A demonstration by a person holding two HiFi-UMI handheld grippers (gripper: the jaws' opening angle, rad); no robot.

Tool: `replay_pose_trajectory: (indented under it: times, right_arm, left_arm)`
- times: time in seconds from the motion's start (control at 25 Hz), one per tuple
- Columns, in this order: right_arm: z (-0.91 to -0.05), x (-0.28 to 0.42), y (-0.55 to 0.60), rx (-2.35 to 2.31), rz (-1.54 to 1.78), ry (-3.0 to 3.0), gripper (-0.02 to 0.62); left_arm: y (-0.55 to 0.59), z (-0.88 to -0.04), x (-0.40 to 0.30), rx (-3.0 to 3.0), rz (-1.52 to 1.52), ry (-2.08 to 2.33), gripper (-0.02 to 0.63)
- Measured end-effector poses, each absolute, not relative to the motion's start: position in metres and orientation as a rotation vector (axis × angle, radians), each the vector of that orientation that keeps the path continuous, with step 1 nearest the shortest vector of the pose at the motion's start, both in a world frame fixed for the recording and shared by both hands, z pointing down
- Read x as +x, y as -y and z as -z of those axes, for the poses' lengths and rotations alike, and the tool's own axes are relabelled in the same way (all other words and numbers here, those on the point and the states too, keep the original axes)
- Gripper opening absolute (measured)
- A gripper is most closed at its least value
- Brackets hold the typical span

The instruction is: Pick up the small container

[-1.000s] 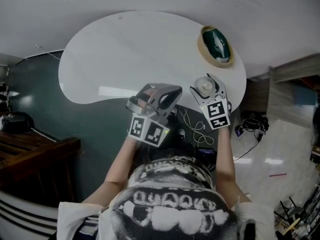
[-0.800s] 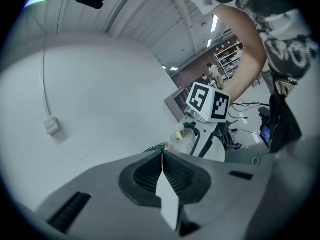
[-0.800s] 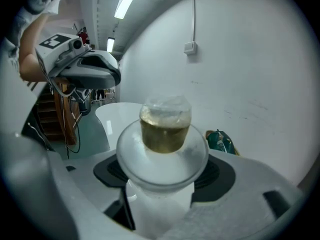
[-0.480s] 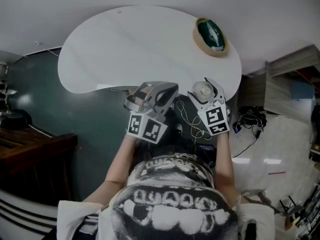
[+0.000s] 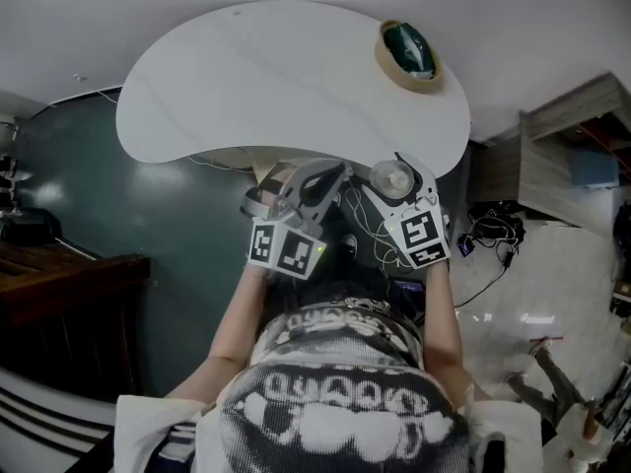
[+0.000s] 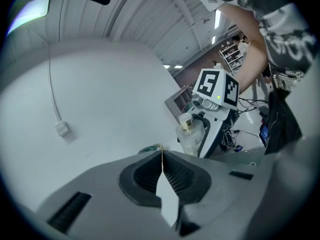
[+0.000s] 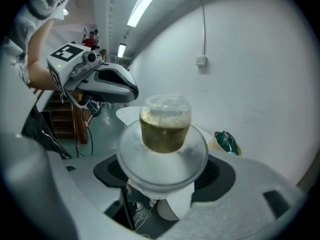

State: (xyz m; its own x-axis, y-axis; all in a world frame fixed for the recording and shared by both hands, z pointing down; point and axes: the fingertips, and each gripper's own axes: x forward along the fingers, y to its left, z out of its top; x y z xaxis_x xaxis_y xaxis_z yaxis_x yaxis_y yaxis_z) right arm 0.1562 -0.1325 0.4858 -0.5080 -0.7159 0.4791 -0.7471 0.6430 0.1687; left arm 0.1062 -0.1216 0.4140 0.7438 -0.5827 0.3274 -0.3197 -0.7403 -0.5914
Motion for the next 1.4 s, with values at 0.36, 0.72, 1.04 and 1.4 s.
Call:
replay_pose_trajectory:
  times: [0.36,0.72,1.04,1.4]
  right_arm:
    - [-0.477,0.146,0.093,1.094,-0.032,2.387,0.342]
    - [-0.473,0.135,0.068,1.07,0.0,2.41,0.342]
    - [-0.469,0.129,0.061,1.059,0.013,2.429,0.342]
    - [-0.468,0.12,0.064,1.032,0.032,2.438,0.342]
  left_arm:
    - [0.082,-0.42,0.104,-2.432,0.708,-0.715,0.006]
    - [0.055,-0.422,0.099,-2.422,0.721,-0.732,0.006]
    - [0.048,-0.42,0.095,-2.416,0.725,-0.745,0.005]
    - [0.05,-0.423,0.089,-2.418,0.73,-0.759,0.005]
